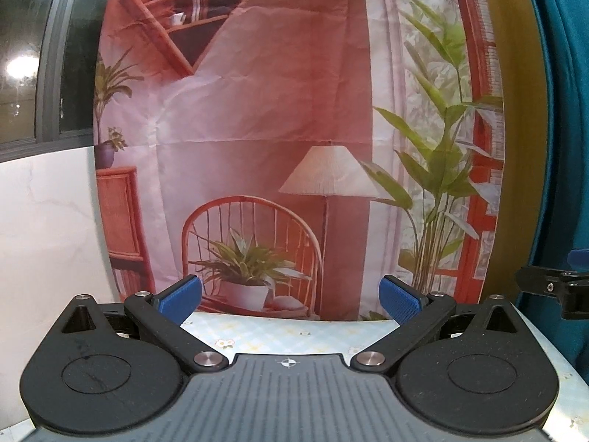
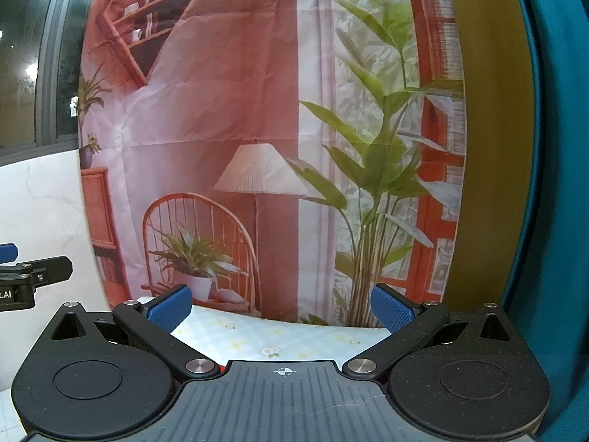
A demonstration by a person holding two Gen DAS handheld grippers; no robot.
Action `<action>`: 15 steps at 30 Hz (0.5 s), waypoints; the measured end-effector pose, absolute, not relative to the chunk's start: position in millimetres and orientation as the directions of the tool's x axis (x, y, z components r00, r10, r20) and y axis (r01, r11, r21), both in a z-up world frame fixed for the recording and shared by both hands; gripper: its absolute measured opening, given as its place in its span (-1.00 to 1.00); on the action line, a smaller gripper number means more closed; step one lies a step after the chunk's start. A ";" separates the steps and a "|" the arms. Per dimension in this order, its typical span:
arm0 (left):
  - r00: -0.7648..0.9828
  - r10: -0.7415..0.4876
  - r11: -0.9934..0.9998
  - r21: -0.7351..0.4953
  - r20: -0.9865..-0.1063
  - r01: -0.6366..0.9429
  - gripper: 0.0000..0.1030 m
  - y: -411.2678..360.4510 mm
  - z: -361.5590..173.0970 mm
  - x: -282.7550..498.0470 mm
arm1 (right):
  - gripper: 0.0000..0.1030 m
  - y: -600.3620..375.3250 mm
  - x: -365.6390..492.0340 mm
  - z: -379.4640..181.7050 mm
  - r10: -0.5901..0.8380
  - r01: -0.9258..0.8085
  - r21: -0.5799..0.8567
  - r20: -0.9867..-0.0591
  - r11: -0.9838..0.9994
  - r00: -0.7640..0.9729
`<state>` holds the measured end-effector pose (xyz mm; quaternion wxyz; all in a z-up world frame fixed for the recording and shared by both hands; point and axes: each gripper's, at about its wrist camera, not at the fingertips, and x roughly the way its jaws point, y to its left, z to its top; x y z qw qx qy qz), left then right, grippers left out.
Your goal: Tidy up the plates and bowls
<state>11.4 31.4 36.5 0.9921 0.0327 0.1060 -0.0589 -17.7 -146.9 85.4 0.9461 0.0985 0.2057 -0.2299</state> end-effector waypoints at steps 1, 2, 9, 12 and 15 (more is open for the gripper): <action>0.969 -0.114 0.990 0.051 -0.218 0.128 1.00 31.6 35.9 11.8 | 0.99 -146.7 -18.4 85.6 -0.394 0.475 0.093 -0.434 0.875 0.810; 0.968 -0.116 0.990 0.050 -0.221 0.130 1.00 31.7 36.1 12.2 | 0.99 -147.1 -18.2 85.6 -0.395 0.476 0.092 -0.435 0.875 0.809; 0.967 -0.121 0.989 0.054 -0.223 0.136 1.00 30.3 35.6 11.3 | 0.99 -146.7 -18.5 86.0 -0.394 0.475 0.093 -0.435 0.875 0.810; 0.967 -0.119 0.989 0.061 -0.226 0.136 1.00 30.1 35.1 11.0 | 0.99 -147.0 -18.6 86.0 -0.393 0.475 0.094 -0.436 0.875 0.809; 0.966 -0.112 0.989 0.067 -0.234 0.131 1.00 29.8 33.9 12.2 | 0.99 -146.8 -18.4 85.9 -0.392 0.475 0.095 -0.438 0.875 0.809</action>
